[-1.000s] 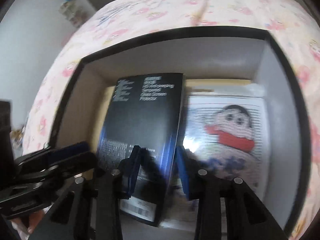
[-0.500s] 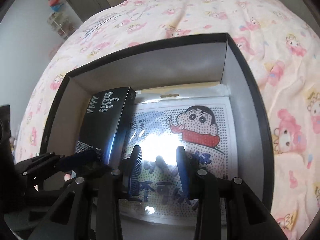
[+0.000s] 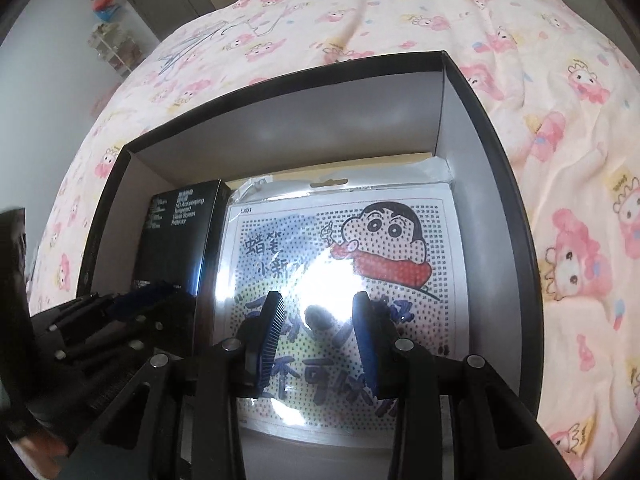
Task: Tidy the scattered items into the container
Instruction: 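Open the left gripper and withdraw it from the container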
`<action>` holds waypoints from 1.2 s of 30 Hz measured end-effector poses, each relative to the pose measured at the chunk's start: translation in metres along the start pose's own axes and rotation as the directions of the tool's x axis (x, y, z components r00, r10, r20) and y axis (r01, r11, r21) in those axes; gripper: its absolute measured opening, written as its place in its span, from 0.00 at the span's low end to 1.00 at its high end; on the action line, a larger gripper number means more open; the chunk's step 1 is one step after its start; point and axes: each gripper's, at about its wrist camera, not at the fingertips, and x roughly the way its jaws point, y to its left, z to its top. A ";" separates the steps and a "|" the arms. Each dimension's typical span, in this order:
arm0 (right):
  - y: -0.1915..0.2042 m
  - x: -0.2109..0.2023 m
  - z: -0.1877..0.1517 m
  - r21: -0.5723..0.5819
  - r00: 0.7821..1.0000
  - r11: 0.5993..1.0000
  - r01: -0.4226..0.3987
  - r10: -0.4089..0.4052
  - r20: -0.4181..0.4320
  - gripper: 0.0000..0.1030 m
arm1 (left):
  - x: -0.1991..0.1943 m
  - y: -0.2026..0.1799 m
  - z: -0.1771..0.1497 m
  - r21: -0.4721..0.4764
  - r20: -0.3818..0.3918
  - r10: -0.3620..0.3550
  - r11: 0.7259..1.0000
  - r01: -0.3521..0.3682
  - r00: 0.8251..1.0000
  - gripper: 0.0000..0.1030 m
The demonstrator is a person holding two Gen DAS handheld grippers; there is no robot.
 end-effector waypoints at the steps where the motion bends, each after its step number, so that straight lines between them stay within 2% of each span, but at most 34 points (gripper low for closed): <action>1: 0.003 -0.001 0.000 -0.018 1.000 1.000 0.002 -0.002 -0.003 0.31 | -0.001 0.006 0.000 -0.024 -0.007 -0.049 0.998 0.049 0.999 0.23; 2: 0.009 0.000 0.001 -0.041 1.000 0.999 0.000 -0.001 -0.011 0.31 | -0.002 0.012 0.000 -0.052 -0.011 -0.094 0.994 0.094 0.995 0.23; 4: 0.025 0.004 0.005 -0.109 0.999 0.994 -0.025 0.021 -0.039 0.31 | -0.004 0.020 0.000 -0.076 -0.006 -0.128 0.989 0.127 0.992 0.23; 6: 0.042 0.007 0.007 -0.171 0.997 0.984 -0.048 0.036 -0.073 0.31 | -0.010 0.022 -0.002 -0.078 0.006 -0.139 0.987 0.139 0.990 0.22; 10: 0.070 0.025 0.015 -0.267 0.991 0.964 -0.020 -0.016 -0.131 0.31 | -0.021 0.027 -0.008 -0.075 0.045 -0.111 0.991 0.114 0.993 0.18; 13: 0.076 0.043 0.021 -0.286 0.979 0.958 -0.038 -0.022 -0.204 0.32 | -0.023 0.030 -0.006 -0.088 0.053 -0.163 0.982 0.168 0.985 0.18; 16: 0.079 0.048 0.026 -0.321 0.976 0.946 -0.040 -0.031 -0.213 0.33 | -0.013 0.020 0.007 -0.081 0.044 -0.164 0.983 0.167 0.985 0.18; 17: 0.078 0.049 0.028 -0.333 0.976 0.943 -0.020 -0.054 -0.211 0.33 | -0.009 0.018 0.013 -0.078 0.026 -0.158 0.984 0.159 0.987 0.18; 20: 0.067 0.050 0.038 -0.350 0.968 0.930 0.116 -0.185 -0.172 0.33 | -0.010 0.018 0.032 -0.076 -0.001 -0.107 0.991 0.106 0.994 0.19; 21: 0.059 0.049 0.045 -0.323 0.967 0.937 0.131 -0.192 -0.166 0.33 | -0.009 0.018 0.044 -0.073 -0.007 -0.092 0.993 0.092 0.996 0.20; 24: 0.038 0.042 0.069 -0.191 0.986 0.981 0.020 -0.051 -0.159 0.33 | 0.004 0.019 0.075 -0.081 -0.046 -0.035 0.996 0.031 0.998 0.22; 25: 0.035 0.042 0.077 -0.165 0.989 0.986 0.010 -0.034 -0.145 0.33 | 0.012 0.019 0.084 -0.082 -0.062 -0.021 0.997 0.016 0.998 0.22; 28: 0.031 0.051 0.093 -0.147 0.993 0.988 0.038 -0.054 -0.106 0.33 | 0.030 0.018 0.103 -0.095 -0.090 0.020 0.995 -0.029 0.996 0.22; 31: 0.027 0.059 0.099 -0.147 0.995 0.988 0.042 -0.055 -0.085 0.33 | 0.039 0.012 0.117 -0.072 -0.064 0.089 0.993 -0.093 0.994 0.22; 34: 0.022 0.067 0.100 -0.152 0.995 0.987 0.043 -0.056 -0.081 0.33 | 0.057 0.020 0.124 -0.101 -0.118 0.129 0.985 -0.141 0.985 0.22; 36: 0.019 0.071 0.102 -0.146 0.995 0.988 0.041 -0.054 -0.087 0.33 | 0.067 0.020 0.122 -0.077 -0.148 0.161 0.982 -0.174 0.976 0.22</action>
